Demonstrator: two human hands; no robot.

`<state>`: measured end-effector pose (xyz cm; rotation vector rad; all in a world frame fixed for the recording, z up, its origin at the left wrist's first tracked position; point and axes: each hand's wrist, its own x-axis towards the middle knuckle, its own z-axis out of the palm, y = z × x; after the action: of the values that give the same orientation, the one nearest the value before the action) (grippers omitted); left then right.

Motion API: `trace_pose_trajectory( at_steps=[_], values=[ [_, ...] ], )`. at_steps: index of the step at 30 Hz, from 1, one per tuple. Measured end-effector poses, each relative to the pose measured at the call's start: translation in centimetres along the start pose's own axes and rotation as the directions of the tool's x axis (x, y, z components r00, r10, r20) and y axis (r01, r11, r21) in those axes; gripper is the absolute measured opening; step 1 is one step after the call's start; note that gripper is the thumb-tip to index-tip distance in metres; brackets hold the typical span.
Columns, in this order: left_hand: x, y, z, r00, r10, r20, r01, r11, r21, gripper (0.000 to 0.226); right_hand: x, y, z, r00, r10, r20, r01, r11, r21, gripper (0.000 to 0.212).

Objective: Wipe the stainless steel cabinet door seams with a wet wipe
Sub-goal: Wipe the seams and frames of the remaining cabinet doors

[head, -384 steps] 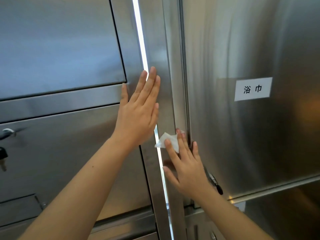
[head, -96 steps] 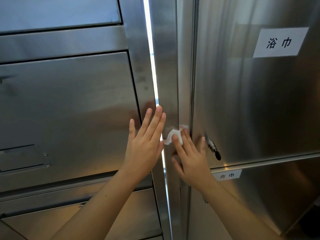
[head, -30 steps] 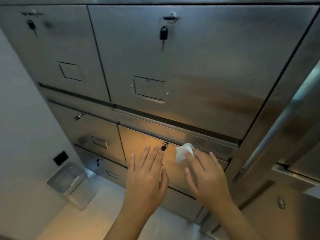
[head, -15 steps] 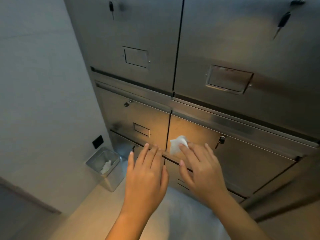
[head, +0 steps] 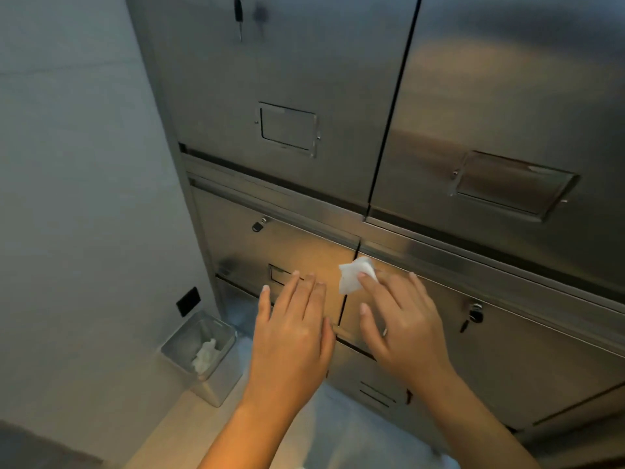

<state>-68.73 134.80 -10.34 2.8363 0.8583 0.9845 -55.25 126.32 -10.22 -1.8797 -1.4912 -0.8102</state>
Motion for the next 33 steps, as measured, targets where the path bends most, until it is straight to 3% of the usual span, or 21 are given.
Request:
trace_pose_trajectory(
  at_steps=[8, 18, 27, 33],
  values=[
    [12.0, -4.0, 1.0, 0.972, 0.226, -0.062, -0.224, 0.974, 0.041, 0.046, 9.0, 4.3, 3.5, 0.981, 0.138, -0.134, -0.149, 0.986, -0.073, 0.039],
    [21.5, -3.8, 1.7, 0.910, 0.357, -0.211, -0.376, 0.925, -0.056, 0.044, 16.3, 7.7, 2.5, 0.969, 0.041, -0.245, -0.108, 0.958, -0.267, 0.038],
    [30.8, -2.9, -1.0, 0.768, 0.470, -0.435, -0.557, 0.825, -0.092, 0.042, 23.1, 8.7, -1.5, 0.937, -0.119, -0.327, -0.065, 0.864, -0.499, 0.037],
    [36.7, -1.7, -3.7, 0.619, 0.521, -0.587, -0.672, 0.738, -0.055, 0.044, 28.2, 9.0, -4.3, 0.923, -0.190, -0.334, -0.075, 0.763, -0.642, 0.037]
  ],
)
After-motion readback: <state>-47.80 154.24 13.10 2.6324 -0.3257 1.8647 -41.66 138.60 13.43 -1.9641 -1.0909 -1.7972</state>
